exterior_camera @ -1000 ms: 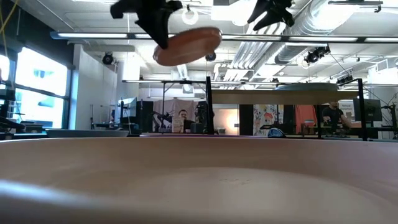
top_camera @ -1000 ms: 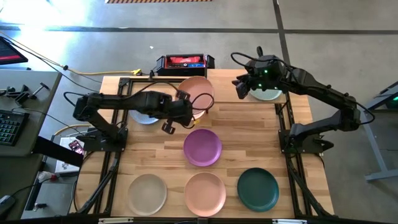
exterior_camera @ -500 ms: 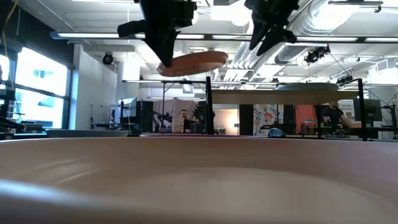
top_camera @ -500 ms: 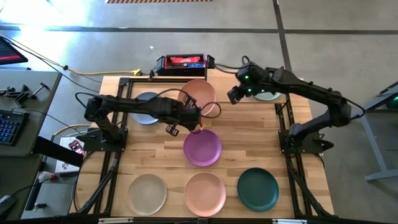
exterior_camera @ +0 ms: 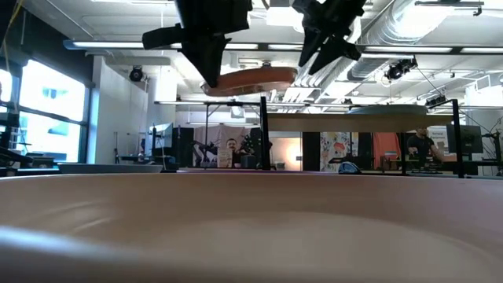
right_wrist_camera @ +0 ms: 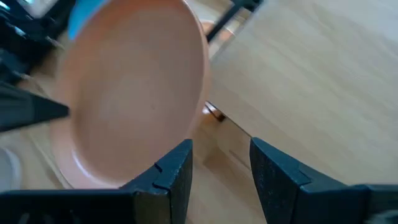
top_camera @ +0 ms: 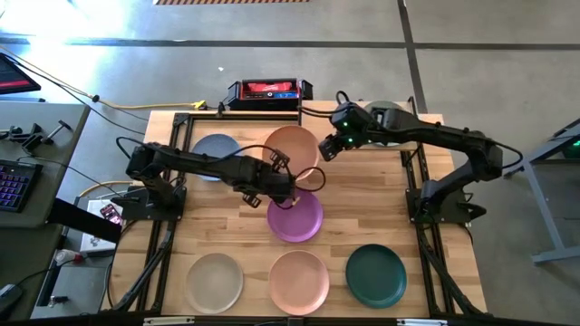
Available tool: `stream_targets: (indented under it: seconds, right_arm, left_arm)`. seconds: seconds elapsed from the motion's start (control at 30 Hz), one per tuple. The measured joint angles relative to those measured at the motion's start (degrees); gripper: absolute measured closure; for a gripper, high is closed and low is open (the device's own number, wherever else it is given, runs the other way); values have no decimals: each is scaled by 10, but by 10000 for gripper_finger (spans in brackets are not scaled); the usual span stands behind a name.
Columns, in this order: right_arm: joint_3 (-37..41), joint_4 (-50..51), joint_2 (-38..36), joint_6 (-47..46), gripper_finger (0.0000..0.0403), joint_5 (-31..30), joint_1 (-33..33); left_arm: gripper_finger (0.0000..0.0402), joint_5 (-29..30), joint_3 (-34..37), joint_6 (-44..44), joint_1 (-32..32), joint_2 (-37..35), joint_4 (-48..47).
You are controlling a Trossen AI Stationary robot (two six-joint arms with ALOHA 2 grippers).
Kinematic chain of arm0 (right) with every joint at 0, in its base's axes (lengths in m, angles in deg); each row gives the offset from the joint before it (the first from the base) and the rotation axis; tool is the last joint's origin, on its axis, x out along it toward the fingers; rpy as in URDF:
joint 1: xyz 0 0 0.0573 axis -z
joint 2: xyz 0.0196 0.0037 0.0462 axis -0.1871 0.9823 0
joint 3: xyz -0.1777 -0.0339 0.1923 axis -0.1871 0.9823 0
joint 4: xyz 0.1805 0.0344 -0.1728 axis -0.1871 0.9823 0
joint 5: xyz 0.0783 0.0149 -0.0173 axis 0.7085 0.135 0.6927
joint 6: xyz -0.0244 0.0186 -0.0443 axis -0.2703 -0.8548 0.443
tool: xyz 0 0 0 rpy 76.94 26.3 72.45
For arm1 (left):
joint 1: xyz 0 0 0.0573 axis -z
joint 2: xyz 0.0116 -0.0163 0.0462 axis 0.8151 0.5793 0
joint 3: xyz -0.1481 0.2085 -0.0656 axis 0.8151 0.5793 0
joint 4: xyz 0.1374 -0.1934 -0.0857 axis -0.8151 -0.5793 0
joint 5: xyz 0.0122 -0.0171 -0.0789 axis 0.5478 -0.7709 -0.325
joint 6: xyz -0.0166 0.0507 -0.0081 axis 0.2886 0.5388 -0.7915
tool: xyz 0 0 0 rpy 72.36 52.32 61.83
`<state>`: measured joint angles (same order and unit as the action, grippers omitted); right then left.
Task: Place and stack plates onto a shelf
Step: Stack the brown plate on top of the light blue plate on the shelf
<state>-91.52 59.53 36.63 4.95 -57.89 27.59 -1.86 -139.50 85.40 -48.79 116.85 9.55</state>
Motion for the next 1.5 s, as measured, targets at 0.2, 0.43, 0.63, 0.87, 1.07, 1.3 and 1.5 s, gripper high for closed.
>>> stream_targets:
  seconds: [0.2,0.43,0.63,0.87,1.07,1.3,1.5]
  right_arm:
    - [0,-26,1,-17,263,-1,-17]
    - [0,-28,9,-35,263,-1,-31]
    - [0,-33,18,-36,263,-1,-35]
    - [0,-34,22,-35,280,-1,-35]
    - [0,-33,22,-25,346,-1,-35]
    - [0,-33,22,-10,392,-8,-34]
    - [0,-29,22,-2,399,-12,-34]
  left_arm:
    - [399,1,0,5,6,0,0]
    - [399,36,0,16,15,0,0]
    - [399,58,0,20,27,0,1]
    - [399,76,0,21,40,0,2]
    - [398,81,0,21,41,0,3]
    - [398,87,0,13,41,0,14]
    - [398,86,0,4,41,0,31]
